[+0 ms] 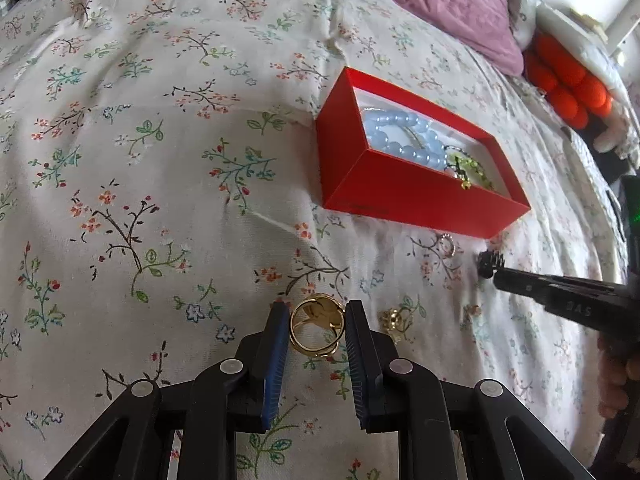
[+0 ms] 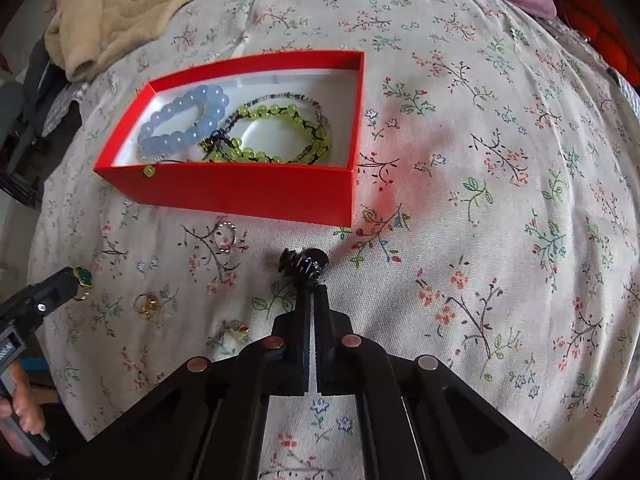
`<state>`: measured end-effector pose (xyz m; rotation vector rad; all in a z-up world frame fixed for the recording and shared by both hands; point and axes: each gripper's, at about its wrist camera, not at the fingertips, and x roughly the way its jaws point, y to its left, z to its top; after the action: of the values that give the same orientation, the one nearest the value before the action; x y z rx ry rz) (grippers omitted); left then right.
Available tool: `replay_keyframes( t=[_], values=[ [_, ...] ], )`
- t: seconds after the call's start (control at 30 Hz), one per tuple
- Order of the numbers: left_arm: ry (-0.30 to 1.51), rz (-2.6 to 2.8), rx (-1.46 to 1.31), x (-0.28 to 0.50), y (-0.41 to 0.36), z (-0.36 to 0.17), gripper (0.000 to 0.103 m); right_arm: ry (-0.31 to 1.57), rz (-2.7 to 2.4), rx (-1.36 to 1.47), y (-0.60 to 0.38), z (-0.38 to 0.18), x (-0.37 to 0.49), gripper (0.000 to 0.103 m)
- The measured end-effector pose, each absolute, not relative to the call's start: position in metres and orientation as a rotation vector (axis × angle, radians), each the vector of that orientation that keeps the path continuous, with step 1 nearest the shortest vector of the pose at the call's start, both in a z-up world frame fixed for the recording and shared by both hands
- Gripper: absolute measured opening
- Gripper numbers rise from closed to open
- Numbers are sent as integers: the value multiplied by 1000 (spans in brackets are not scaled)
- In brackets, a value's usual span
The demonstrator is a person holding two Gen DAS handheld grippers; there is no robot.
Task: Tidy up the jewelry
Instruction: 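Grasp a gold ring with the left tool while the right tool grasps the black hair clip, then carry the gold ring and black hair clip into the red box and release both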
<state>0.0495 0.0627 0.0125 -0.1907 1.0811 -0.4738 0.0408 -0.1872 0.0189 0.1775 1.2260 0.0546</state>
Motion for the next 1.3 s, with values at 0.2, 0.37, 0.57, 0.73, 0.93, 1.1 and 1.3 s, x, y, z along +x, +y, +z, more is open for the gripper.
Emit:
replay_keyframes(
  t=[0.2, 0.37, 0.57, 0.73, 0.93, 1.1, 1.3],
  values=[
    [1090, -470, -188, 49, 57, 19, 22, 1195, 96, 269, -204, 38, 31, 0],
    [1097, -474, -190, 47, 50, 23, 22, 1163, 85, 283, -214, 51, 23, 0],
    [1109, -482, -169, 44, 41, 20, 22, 1187, 39, 296, -213, 44, 32, 34],
    [1118, -471, -148, 43, 40, 16, 22, 1211, 32, 289, -199, 31, 47, 56],
    [1128, -460, -124, 41, 40, 11, 22, 1250, -24, 260, -189, 15, 61, 40],
    [1127, -460, -106, 40, 36, 11, 22, 1253, -27, 253, -191, 15, 62, 26],
    [1112, -478, -88, 41, 25, 22, 22, 1243, 1, 267, -192, 27, 52, 26]
  ],
)
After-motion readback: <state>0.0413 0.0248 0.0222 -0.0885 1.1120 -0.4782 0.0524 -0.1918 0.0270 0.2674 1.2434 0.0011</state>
